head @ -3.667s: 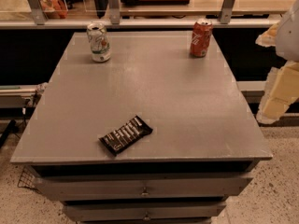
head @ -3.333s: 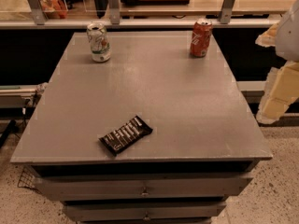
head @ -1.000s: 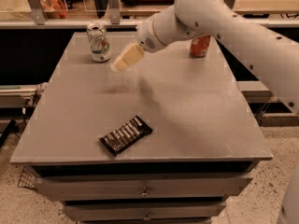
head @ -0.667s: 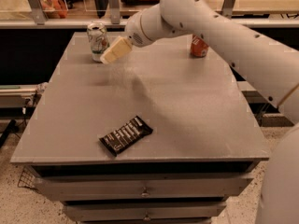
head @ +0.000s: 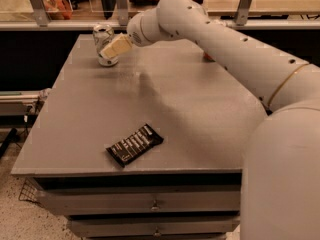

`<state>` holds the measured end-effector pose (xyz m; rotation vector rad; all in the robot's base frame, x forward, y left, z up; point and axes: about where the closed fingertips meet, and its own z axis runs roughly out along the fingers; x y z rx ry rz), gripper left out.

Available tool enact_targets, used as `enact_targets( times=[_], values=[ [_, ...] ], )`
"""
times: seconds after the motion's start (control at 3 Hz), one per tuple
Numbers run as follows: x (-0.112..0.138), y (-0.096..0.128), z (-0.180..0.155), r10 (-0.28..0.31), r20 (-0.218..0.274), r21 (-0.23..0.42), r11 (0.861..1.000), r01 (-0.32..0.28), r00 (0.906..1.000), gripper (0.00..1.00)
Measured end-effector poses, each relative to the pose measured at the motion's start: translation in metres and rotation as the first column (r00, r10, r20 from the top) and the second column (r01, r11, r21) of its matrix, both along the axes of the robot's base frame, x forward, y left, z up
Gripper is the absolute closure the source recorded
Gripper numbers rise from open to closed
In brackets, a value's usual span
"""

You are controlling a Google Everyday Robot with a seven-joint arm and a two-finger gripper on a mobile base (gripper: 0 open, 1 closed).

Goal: Move 7up can near rxbar chocolate

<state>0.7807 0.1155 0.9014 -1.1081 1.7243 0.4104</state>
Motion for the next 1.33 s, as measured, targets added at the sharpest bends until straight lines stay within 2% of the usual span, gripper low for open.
enact_targets(
  times=[0.33,0.67,1.0,1.33],
  values=[
    [0.011,0.010,-0.016,-0.022,-0.045,0.012,1.000,0.022,0.9988,0.00],
    [0.014,0.029,-0.033,0.002,-0.123,0.027,1.000,0.001,0.9924,0.16],
    [0.006,0.048,-0.047,0.059,-0.217,0.043,0.998,-0.051,0.9744,0.47],
    [-0.006,0.046,-0.043,0.085,-0.230,0.064,0.995,-0.072,0.9694,0.70]
  ],
)
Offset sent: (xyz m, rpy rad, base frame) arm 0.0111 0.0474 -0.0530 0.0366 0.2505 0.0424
